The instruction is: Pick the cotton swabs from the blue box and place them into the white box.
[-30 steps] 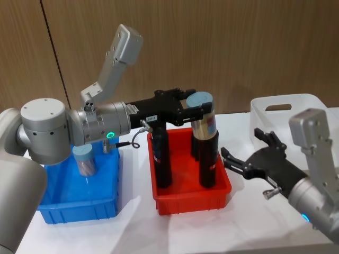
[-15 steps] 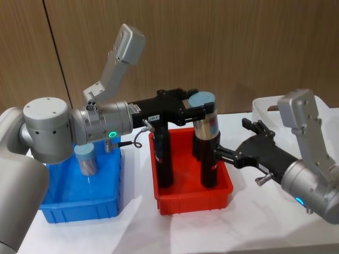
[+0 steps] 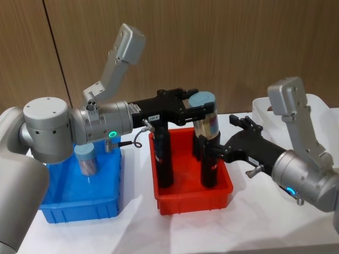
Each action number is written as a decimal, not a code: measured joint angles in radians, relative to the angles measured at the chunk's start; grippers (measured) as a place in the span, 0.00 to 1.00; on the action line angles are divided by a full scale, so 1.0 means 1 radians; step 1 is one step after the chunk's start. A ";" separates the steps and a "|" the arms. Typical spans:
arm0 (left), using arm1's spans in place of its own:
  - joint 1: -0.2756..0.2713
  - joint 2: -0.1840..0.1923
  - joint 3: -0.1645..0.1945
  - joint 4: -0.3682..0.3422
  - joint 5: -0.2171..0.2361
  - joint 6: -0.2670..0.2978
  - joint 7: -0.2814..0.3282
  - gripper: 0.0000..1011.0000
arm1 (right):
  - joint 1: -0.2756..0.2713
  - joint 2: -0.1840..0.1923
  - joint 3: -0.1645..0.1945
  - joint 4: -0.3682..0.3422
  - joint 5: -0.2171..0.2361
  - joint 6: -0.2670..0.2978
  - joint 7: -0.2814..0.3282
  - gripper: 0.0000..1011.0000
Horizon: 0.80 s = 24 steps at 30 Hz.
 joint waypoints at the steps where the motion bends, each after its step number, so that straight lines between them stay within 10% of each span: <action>1: 0.000 0.000 0.000 0.000 0.000 0.000 0.000 0.65 | 0.003 -0.002 -0.001 0.002 0.000 0.001 0.002 0.99; 24: 0.000 0.000 0.000 0.000 0.000 0.000 0.000 0.65 | 0.086 -0.058 -0.036 0.094 -0.058 -0.002 0.019 0.99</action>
